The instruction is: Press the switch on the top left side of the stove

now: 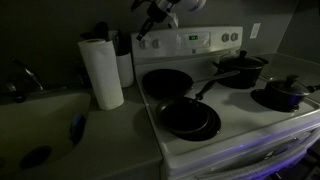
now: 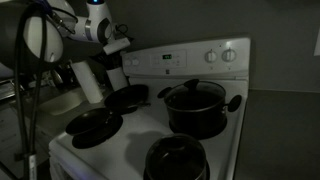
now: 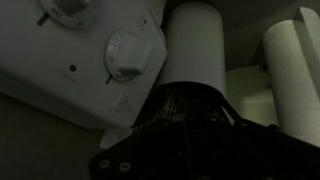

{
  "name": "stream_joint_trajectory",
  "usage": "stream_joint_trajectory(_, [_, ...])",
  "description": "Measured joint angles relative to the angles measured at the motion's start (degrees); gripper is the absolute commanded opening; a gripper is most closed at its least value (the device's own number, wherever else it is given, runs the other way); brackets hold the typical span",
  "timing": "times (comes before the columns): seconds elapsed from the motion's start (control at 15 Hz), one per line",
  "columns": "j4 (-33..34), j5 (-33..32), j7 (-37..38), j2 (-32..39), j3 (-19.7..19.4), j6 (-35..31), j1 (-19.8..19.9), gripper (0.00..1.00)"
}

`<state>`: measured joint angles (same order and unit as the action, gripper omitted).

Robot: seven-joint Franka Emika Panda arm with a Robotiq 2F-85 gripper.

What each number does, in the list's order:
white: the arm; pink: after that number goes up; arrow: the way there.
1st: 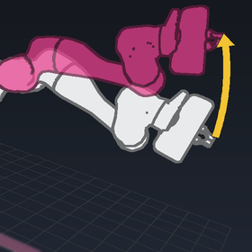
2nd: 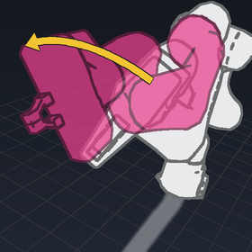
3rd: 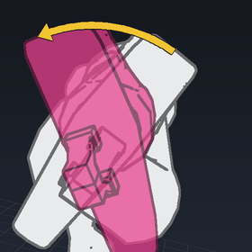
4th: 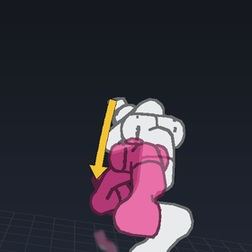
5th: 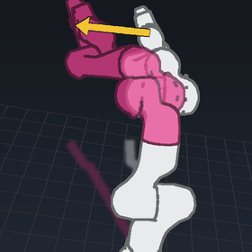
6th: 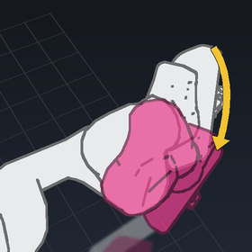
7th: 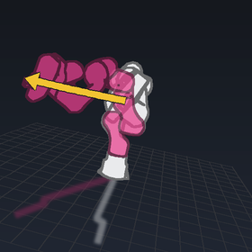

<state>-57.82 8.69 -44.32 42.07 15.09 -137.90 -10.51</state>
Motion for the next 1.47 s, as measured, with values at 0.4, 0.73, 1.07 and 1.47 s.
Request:
stream_joint_trajectory(0.4, [6.9,-3.0,-1.0,6.2,-1.1,-3.8,-0.6,0.00])
stream_joint_trajectory(0.73, [10.7,-3.7,-1.6,9.1,-1.9,-6.2,-0.5,0.00])
stream_joint_trajectory(1.07, [11.4,-3.7,-1.8,9.5,-1.8,-6.0,-0.6,0.00])
stream_joint_trajectory(1.47, [11.7,-3.7,-1.1,9.7,-1.9,-6.0,-0.7,0.00])
